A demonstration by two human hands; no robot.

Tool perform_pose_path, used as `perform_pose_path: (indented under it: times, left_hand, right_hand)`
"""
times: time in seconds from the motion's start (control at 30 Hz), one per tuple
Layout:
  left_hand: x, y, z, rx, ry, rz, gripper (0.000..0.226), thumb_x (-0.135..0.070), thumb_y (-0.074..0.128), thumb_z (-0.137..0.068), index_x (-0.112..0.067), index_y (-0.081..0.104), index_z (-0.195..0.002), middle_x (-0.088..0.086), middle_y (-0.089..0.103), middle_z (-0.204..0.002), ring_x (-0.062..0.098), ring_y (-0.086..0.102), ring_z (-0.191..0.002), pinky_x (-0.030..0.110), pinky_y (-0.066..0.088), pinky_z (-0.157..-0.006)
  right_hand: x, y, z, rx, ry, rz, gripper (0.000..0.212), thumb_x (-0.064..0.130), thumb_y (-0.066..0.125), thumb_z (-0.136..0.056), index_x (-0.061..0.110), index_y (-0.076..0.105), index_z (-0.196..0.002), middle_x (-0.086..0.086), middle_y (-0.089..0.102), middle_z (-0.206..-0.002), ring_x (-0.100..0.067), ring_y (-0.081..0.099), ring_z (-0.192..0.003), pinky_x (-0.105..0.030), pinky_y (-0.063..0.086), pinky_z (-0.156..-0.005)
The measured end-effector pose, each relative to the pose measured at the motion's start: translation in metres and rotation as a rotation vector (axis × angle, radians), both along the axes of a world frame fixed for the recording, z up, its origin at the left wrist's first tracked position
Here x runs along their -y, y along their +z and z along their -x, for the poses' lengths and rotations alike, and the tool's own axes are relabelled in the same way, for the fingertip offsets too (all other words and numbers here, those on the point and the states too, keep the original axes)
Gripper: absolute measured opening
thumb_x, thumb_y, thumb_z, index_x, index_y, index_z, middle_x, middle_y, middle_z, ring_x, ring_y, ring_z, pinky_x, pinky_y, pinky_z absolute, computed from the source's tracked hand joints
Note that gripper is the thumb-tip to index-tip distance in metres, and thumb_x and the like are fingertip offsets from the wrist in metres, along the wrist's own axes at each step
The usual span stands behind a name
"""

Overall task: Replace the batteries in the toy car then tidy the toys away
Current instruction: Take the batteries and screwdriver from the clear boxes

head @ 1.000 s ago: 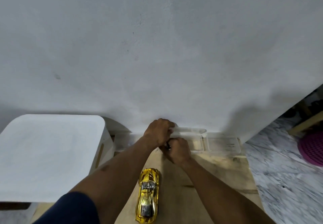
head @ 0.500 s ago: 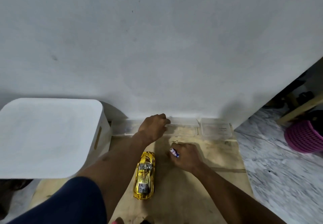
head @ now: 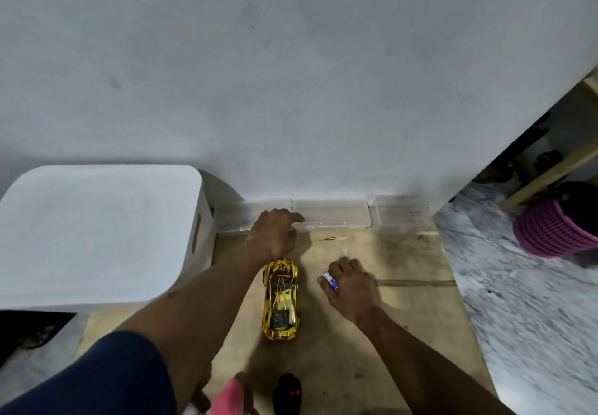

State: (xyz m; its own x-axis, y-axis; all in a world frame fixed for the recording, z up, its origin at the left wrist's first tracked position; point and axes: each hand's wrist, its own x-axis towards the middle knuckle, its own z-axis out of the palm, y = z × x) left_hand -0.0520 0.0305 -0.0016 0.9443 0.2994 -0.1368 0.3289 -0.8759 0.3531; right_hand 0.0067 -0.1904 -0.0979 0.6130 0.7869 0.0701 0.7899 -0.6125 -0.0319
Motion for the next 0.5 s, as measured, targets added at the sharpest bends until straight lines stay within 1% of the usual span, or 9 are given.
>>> perform_pose_path:
  times: [0.07,0.13,0.17,0.27,0.4,0.5]
  left_hand:
    - [-0.007,0.000,0.015,-0.008,0.022,-0.024,0.043,-0.017,0.057,-0.091,-0.023,0.062,-0.133,0.007,0.066,-0.128,0.028,0.061,-0.114,0.039,0.049,-0.095]
    - [-0.011,0.001,0.029,-0.013,0.044,-0.052,0.043,-0.020,0.057,-0.090,-0.025,0.062,-0.132,0.006,0.068,-0.124,0.027,0.062,-0.110,0.039,0.051,-0.092]
    - [-0.013,0.002,0.035,-0.008,0.057,-0.063,0.043,-0.021,0.057,-0.089,-0.025,0.063,-0.132,0.006,0.069,-0.122,0.027,0.063,-0.109,0.039,0.051,-0.091]
    - [-0.016,0.005,0.051,0.002,0.094,-0.083,0.044,-0.025,0.058,-0.089,-0.023,0.062,-0.132,0.007,0.069,-0.122,0.029,0.063,-0.110,0.041,0.051,-0.092]
    - [-0.018,0.005,0.067,-0.034,0.159,-0.076,0.048,-0.030,0.056,-0.091,-0.024,0.057,-0.138,0.004,0.063,-0.130,0.026,0.058,-0.117,0.044,0.049,-0.099]
    - [-0.018,0.001,0.074,-0.054,0.182,-0.077,0.050,-0.034,0.051,-0.088,-0.026,0.057,-0.136,0.003,0.063,-0.130,0.026,0.057,-0.117,0.046,0.048,-0.099]
  right_hand:
    - [0.004,-0.003,0.005,-0.007,-0.016,0.028,0.040,0.057,0.040,-0.094,0.023,0.059,-0.101,-0.001,0.059,-0.104,-0.023,0.055,-0.094,-0.039,0.052,-0.067]
    - [0.008,-0.005,0.011,0.003,-0.035,0.032,0.037,0.056,0.039,-0.096,0.024,0.057,-0.101,-0.001,0.058,-0.103,-0.024,0.053,-0.092,-0.041,0.047,-0.076]
    - [0.009,-0.005,0.014,0.008,-0.045,0.021,0.036,0.055,0.039,-0.096,0.024,0.056,-0.100,-0.001,0.057,-0.101,-0.024,0.052,-0.091,-0.041,0.044,-0.078]
    - [0.011,-0.009,0.014,0.009,-0.060,-0.023,0.033,0.053,0.041,-0.096,0.024,0.057,-0.098,0.000,0.056,-0.097,-0.024,0.051,-0.089,-0.041,0.040,-0.077]
    - [0.011,-0.011,0.015,-0.018,-0.054,-0.002,0.035,0.054,0.038,-0.096,0.026,0.057,-0.101,0.001,0.055,-0.100,-0.023,0.051,-0.092,-0.040,0.041,-0.079]
    - [0.012,-0.010,0.016,-0.041,-0.059,0.020,0.038,0.057,0.034,-0.095,0.027,0.057,-0.101,0.002,0.056,-0.100,-0.021,0.052,-0.091,-0.039,0.043,-0.079]
